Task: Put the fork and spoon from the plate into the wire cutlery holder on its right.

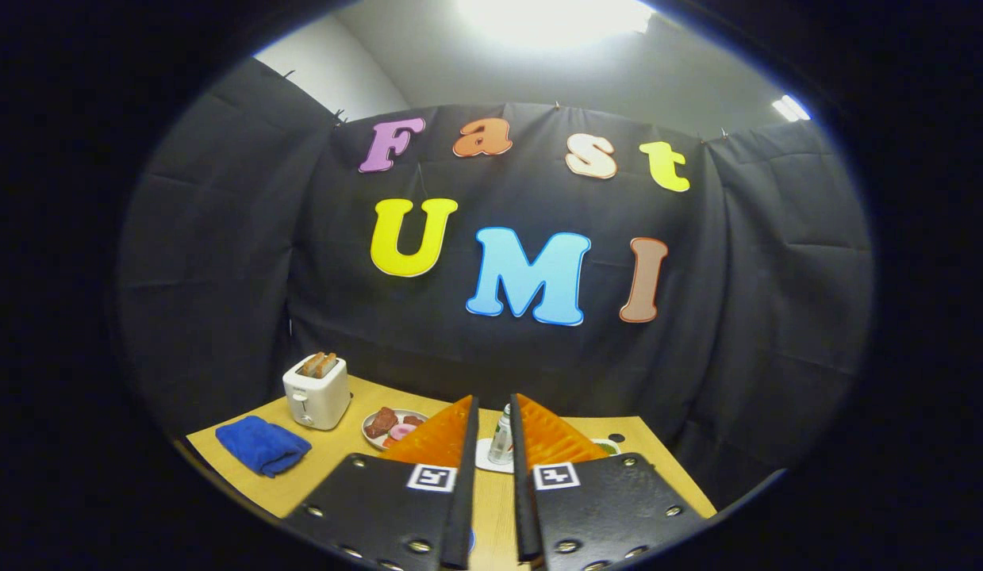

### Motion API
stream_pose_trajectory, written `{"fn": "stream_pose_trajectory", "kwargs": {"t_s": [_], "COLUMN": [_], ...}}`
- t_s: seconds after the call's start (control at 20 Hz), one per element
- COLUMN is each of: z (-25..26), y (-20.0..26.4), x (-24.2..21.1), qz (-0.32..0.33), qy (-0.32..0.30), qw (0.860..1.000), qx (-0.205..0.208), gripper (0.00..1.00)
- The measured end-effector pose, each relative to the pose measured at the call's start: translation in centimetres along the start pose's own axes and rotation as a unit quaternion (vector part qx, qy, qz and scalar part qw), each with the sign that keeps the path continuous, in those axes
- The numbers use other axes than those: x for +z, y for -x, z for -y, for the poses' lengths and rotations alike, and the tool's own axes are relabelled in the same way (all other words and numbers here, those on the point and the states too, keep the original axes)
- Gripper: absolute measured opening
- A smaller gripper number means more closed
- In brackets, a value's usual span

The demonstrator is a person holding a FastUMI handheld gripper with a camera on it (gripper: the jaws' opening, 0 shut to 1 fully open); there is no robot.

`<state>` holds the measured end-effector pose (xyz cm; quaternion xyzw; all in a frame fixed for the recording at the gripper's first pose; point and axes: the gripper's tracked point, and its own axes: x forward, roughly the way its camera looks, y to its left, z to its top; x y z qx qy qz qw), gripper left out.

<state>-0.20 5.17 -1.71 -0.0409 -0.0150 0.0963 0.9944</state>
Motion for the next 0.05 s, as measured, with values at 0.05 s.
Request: {"fn": "stream_pose_trajectory", "kwargs": {"t_s": [0.05], "z": [-0.69], "y": [-0.42], "x": [-0.63], "qz": [-0.008], "qy": [0.002], "qw": [1.000], "qx": [0.008], "gripper": [0.22]}}
